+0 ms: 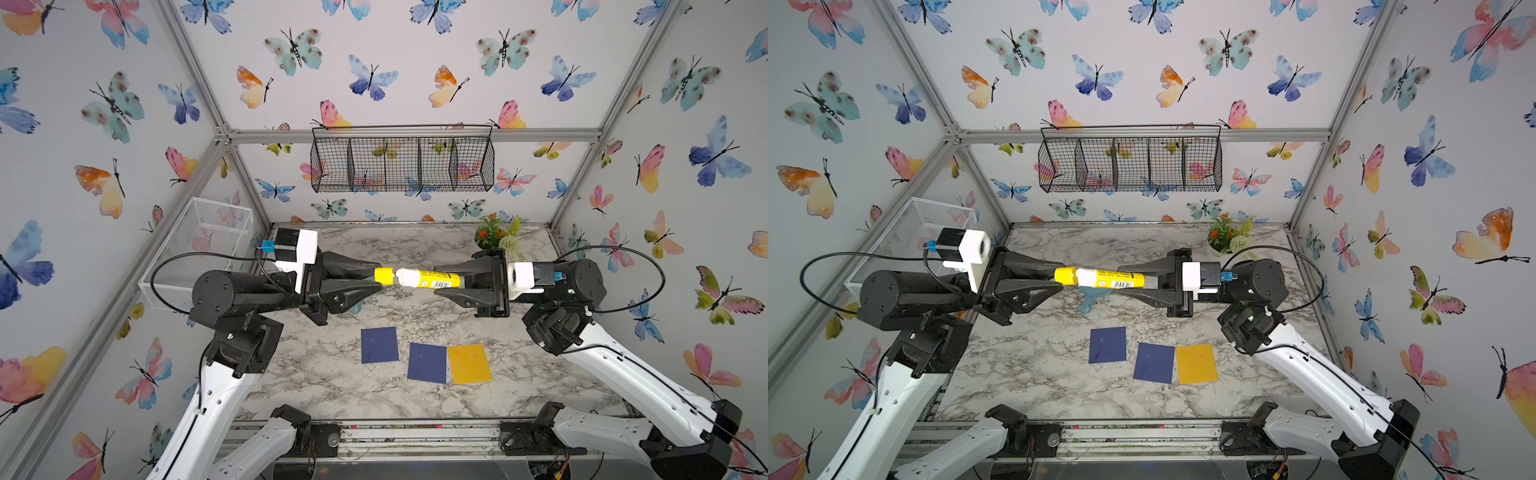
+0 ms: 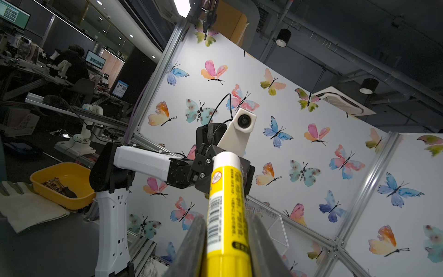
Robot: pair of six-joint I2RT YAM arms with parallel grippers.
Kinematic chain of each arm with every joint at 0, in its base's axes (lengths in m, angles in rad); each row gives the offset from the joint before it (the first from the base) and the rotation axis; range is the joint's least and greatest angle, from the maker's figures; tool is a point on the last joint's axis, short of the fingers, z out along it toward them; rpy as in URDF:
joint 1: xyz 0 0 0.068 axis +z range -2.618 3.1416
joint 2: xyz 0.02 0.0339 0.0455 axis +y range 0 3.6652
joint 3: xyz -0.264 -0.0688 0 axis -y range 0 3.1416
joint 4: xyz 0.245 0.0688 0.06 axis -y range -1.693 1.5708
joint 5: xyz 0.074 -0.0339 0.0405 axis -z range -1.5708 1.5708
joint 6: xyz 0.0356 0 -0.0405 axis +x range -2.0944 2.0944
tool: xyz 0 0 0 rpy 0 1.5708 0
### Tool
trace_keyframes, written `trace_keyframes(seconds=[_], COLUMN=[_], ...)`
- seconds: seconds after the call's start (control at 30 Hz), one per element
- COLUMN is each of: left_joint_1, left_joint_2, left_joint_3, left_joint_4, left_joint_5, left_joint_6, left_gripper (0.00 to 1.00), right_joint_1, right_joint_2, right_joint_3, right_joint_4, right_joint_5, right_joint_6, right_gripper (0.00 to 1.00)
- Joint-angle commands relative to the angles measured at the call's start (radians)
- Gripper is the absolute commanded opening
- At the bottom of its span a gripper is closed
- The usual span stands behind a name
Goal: Seal the envelope with a glue stick
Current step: Close the lid of the glue stick.
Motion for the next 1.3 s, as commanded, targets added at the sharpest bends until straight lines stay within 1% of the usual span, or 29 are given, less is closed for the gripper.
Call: trace_keyframes(seconds=[0.0, 0.5, 0.9, 1.27], left_joint_1=[-0.012, -0.052, -0.056, -0.071], left_joint_2=[-0.011, -0.01, 0.004, 0.016], left_joint_3=[0.027, 0.048, 0.044, 0.052], left_joint_4=[0.047, 0.062, 0.056, 0.055], left_joint_5=[0.0, 0.025, 0.023, 0.04], left_joint_6=[0.0, 0.0, 0.006, 0.008], left_gripper=[0.06, 0.06, 0.06, 0.06], right_joint_1=[-0.002, -0.002, -0.001, -0.001], right_joint_2=[0.005, 0.019, 0.025, 0.036], right_joint_3=[0.015, 0.02, 0.027, 0.03], right_joint_4=[0.043, 0.058, 0.116, 0.114], right_joint_5=[-0.024, -0.035, -0.087, -0.077], right_joint_6=[0.029, 0.05, 0.1, 0.106], right_gripper=[0.02, 0.02, 0.02, 0.02])
